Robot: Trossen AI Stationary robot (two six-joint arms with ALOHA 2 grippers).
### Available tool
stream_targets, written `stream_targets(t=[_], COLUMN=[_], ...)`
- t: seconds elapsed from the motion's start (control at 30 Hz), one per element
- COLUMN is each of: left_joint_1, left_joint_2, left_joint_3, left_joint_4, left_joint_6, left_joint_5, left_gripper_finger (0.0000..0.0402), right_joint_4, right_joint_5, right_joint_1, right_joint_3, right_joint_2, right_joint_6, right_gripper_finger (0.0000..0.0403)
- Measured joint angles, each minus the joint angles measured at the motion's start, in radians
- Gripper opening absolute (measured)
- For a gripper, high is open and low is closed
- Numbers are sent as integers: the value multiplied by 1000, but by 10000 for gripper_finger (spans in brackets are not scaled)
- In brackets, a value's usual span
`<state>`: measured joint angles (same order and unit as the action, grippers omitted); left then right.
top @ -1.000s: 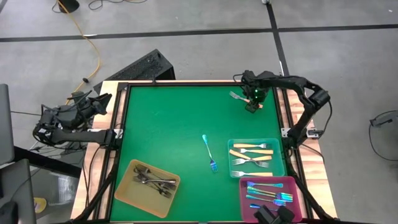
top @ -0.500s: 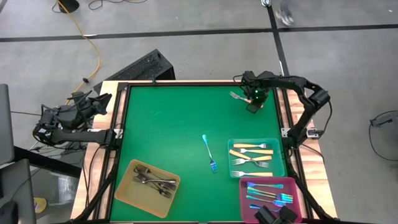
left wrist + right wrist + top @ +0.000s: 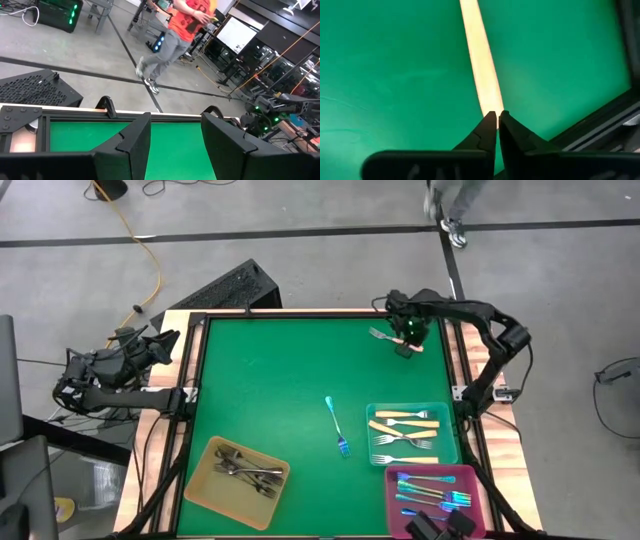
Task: Sort silverware by color (type)
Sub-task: Put the yellow fork into the green bin
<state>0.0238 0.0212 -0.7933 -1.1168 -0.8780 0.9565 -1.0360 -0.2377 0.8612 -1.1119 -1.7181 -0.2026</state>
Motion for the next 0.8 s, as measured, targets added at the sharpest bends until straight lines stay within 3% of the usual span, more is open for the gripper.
stream_targets(t=[0.1, 0.23, 0.4, 0.7, 0.8], left_joint_1=[0, 0, 0, 0, 0], left_joint_2=[0, 0, 0, 0, 0], left_joint_3=[0, 0, 0, 0, 0], left_joint_4=[0, 0, 0, 1, 1], left_joint_6=[0, -1, -14, -25, -25], left_joint_5=[0, 0, -1, -9, -9], left_gripper_finger=[158, 158, 158, 158, 158], right_joint_4=[-11, 7, 105, 27, 19], right_joint_5=[23, 147, 162, 110, 107], right_joint_1=[-11, -20, -56, -84, -80], right_joint_3=[-57, -153, -194, -192, -192], right_joint_2=[23, 38, 12, -158, -189], right_joint_6=[-7, -7, -30, -54, -53], right_gripper_finger=[52, 56, 77, 216, 244])
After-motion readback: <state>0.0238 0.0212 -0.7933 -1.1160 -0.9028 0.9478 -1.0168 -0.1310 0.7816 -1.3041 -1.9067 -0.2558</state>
